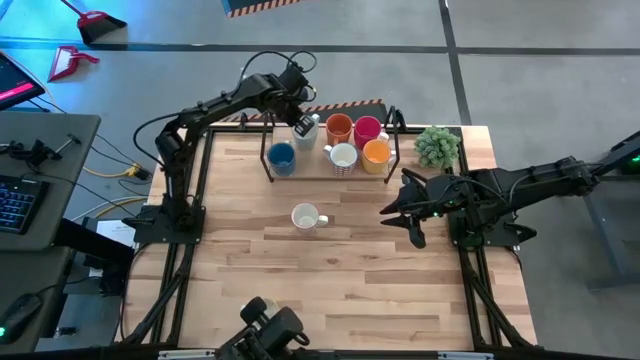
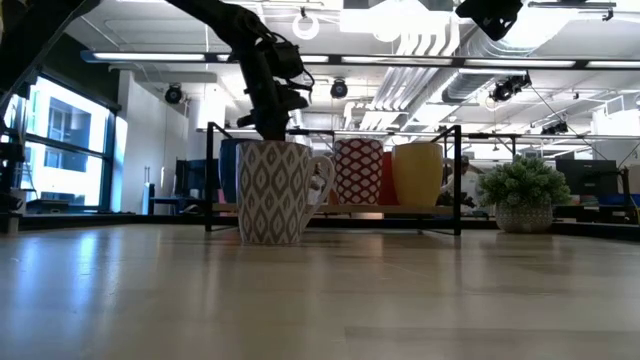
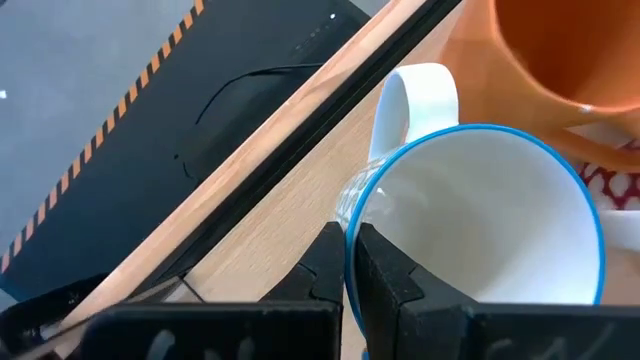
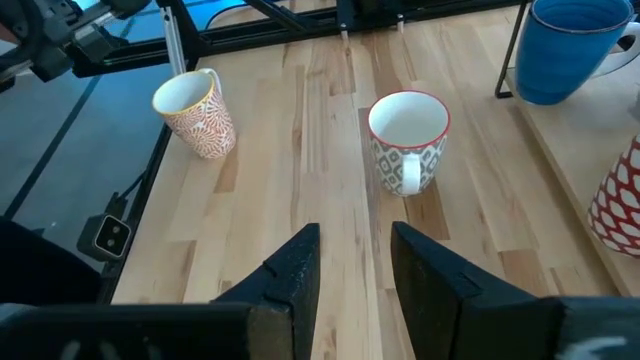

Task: Place coffee mugs
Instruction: Adjust the white blue mug on the shelf

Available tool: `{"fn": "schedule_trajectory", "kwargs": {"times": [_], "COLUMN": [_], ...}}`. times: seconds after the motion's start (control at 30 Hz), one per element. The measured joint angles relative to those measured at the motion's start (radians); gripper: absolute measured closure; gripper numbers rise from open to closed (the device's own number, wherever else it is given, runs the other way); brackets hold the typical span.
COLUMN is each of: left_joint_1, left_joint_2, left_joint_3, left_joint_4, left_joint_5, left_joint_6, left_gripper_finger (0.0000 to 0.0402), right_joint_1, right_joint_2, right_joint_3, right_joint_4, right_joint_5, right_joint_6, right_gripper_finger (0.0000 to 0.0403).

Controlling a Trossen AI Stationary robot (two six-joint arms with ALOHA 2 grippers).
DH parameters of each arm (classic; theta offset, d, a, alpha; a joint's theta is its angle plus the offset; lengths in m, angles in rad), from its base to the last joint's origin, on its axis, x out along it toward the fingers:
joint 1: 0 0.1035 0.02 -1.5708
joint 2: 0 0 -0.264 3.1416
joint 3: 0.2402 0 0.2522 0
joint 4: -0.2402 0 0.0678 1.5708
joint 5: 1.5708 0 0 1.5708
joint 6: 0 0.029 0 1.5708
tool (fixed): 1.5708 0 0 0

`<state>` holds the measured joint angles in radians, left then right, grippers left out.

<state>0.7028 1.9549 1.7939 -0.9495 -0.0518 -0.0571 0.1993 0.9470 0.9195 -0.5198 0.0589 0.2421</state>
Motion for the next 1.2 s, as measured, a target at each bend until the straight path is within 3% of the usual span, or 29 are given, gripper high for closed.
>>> {"fn": "schedule_trajectory", "kwargs": {"times": [0.5, 0.67, 1.2], "left_joint_1": [-0.007, -0.017, -0.014], "left_joint_2": [-0.009, -0.009, -0.009], "left_joint_3": [0.001, 0.001, 0.002], "left_joint_4": [0.011, 0.004, -0.077], "left_joint_5": [-0.016, -0.072, -0.090], "left_joint_6": [-0.125, -0.155, -0.389], "left_gripper_finger": [0.0401, 0.0401, 0.0401], "right_joint_1": [0.000, 0.000, 0.000], "right_joint_2": [0.000, 0.000, 0.000], "right_joint_3": [0.000, 0.000, 0.000], "right_joint_4": [0.001, 0.000, 0.002], "right_joint_5": [0.013, 0.014, 0.014], "right_joint_6": [-0.015, -0.016, -0.041], "right_gripper_finger": [0.0298, 0.0298, 0.0298]}}
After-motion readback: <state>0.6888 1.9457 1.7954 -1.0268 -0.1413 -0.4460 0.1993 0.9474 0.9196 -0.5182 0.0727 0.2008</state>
